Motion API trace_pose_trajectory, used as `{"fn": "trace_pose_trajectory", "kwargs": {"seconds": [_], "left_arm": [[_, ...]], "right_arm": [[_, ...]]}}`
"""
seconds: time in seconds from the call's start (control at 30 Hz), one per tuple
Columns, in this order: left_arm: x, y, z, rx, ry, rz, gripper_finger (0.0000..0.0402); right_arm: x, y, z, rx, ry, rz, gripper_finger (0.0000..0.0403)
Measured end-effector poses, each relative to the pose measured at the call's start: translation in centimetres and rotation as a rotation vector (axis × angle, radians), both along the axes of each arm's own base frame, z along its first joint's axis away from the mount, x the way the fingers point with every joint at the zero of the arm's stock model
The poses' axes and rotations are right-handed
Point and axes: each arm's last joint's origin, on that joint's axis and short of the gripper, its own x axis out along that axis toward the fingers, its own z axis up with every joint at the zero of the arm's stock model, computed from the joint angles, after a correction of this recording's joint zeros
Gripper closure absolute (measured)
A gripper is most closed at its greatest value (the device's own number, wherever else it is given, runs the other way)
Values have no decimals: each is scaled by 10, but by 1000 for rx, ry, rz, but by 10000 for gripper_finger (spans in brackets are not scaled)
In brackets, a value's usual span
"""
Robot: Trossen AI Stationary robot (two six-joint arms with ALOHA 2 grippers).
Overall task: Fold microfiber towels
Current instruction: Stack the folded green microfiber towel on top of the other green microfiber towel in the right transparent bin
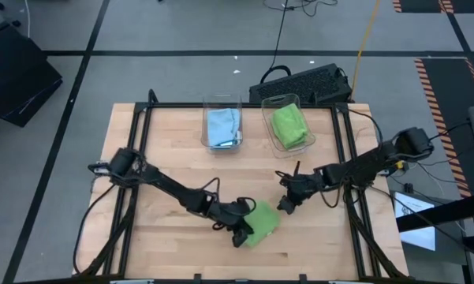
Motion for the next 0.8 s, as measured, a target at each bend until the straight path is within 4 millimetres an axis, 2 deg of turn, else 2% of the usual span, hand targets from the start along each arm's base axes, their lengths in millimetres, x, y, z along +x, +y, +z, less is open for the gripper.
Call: {"fn": "trace_pose_trajectory", "kwargs": {"seconds": [0.17,0.3,0.43,0.53,0.67,0.8], "left_arm": [[-11,5,41,21,-47,122,346],[-14,5,51,-4,-60,203,346],[-13,0,26,-49,44,201,346],[-10,-4,8,-53,80,188,346],[-2,-6,-10,-44,51,165,346],[1,-2,-28,-22,95,149,346]], "right_arm": [[6,-4,-4,95,20,-43,231],[11,-5,-9,153,48,-111,159],[16,-3,-20,242,96,-148,104],[22,-2,-27,297,95,-127,78],[30,0,-35,295,78,-96,64],[43,4,-40,280,51,-27,65]]}}
